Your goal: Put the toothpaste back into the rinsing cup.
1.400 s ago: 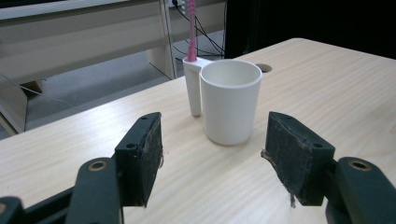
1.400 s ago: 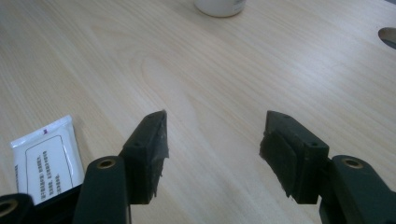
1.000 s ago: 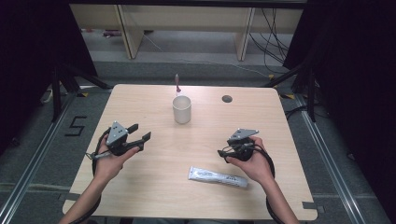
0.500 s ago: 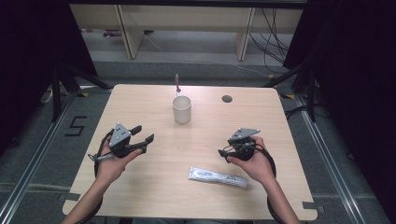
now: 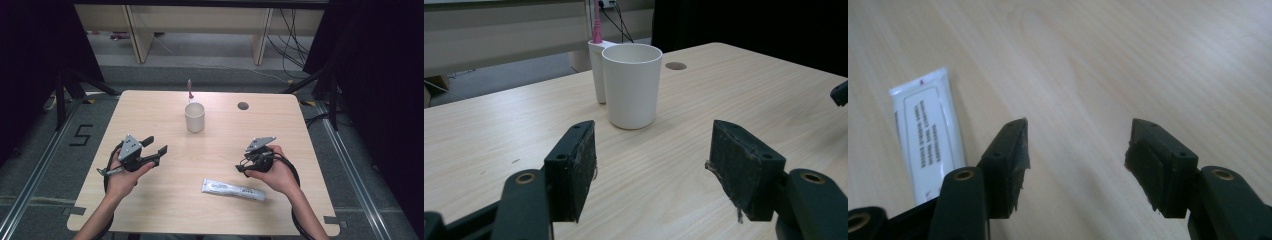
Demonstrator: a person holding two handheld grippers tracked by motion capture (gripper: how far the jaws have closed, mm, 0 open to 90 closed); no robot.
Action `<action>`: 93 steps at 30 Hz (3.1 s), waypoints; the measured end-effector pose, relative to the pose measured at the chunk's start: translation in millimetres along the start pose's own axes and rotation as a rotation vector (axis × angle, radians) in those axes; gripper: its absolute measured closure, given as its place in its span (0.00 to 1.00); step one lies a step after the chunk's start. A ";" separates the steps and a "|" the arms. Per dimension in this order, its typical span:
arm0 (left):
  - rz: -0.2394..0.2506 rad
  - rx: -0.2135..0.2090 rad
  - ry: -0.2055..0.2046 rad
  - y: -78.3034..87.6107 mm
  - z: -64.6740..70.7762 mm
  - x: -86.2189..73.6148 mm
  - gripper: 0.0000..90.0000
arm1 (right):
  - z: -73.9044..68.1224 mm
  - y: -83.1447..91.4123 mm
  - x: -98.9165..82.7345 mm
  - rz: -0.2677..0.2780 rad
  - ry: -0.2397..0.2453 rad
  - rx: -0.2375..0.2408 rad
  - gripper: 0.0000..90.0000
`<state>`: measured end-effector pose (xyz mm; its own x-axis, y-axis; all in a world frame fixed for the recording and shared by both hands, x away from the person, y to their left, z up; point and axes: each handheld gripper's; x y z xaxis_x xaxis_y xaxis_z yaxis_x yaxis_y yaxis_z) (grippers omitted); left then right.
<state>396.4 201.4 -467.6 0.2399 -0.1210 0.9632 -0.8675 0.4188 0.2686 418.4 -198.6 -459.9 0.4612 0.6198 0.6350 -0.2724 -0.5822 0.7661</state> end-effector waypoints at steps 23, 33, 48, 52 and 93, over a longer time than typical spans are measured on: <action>-0.021 -0.023 -0.011 3.6 4.0 -6.2 0.38 | -27.6 -7.5 22.0 -0.464 0.170 0.225 0.55; -0.036 -0.033 -0.014 2.8 6.3 -9.0 0.38 | -35.9 -24.8 25.6 -0.613 0.189 0.243 0.57; -0.034 -0.042 -0.009 1.6 7.2 -11.1 0.38 | -38.7 -46.2 27.8 -0.696 0.237 0.237 0.63; -0.045 -0.037 -0.015 2.4 7.2 -11.3 0.38 | -40.5 -48.1 28.4 -0.712 0.234 0.232 0.64; -0.055 -0.052 -0.006 -0.3 7.4 -16.2 0.38 | -38.5 -24.1 33.7 -0.576 0.176 0.206 0.82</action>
<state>389.5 196.7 -483.3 0.2836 -0.1508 0.9470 -0.8291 0.4576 0.3211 408.0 -143.5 -453.2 0.3344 0.9309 0.1470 0.1540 -0.2079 0.9660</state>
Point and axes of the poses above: each handheld gripper's, and its own axes: y roughly backward along the jaws, x roughly out of its top, z roughly to its right, and after that the axes turned 9 degrees about x, right-handed
